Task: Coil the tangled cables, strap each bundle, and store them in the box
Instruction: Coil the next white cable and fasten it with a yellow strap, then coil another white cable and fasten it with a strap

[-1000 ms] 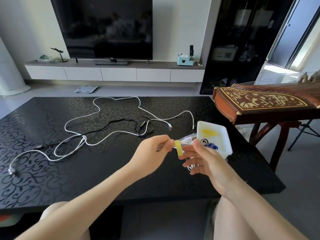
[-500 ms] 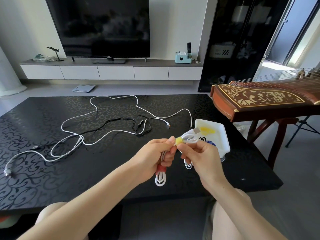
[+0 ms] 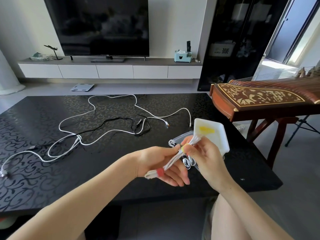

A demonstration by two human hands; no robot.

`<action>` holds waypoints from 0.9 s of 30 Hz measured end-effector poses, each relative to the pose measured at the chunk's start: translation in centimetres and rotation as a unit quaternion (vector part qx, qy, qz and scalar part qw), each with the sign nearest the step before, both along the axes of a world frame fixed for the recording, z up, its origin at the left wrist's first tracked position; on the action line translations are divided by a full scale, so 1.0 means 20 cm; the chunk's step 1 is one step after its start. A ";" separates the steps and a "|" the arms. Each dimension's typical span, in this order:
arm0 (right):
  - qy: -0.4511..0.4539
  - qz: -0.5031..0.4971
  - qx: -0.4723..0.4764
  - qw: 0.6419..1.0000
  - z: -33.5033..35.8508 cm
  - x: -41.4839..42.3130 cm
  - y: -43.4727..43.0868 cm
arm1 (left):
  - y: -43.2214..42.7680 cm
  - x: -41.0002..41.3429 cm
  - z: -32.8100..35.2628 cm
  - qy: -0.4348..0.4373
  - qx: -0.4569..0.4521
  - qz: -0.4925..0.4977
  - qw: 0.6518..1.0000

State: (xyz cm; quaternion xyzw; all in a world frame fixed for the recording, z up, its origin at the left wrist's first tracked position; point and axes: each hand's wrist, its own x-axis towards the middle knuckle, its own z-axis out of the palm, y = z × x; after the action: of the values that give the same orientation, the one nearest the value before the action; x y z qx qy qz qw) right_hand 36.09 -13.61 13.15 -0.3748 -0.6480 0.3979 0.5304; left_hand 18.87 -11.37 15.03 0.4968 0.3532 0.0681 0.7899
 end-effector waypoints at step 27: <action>-0.609 -0.165 0.063 0.773 -0.51 -0.24 0.71 | 0.44 -0.47 -0.59 0.417 0.324 0.367 0.766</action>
State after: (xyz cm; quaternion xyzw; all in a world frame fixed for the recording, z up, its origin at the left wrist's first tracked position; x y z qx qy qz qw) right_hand 31.26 0.61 2.93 -0.6059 -0.7870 -0.0489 0.1053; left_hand 9.52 -2.53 3.21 0.5352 0.7602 0.2489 0.2715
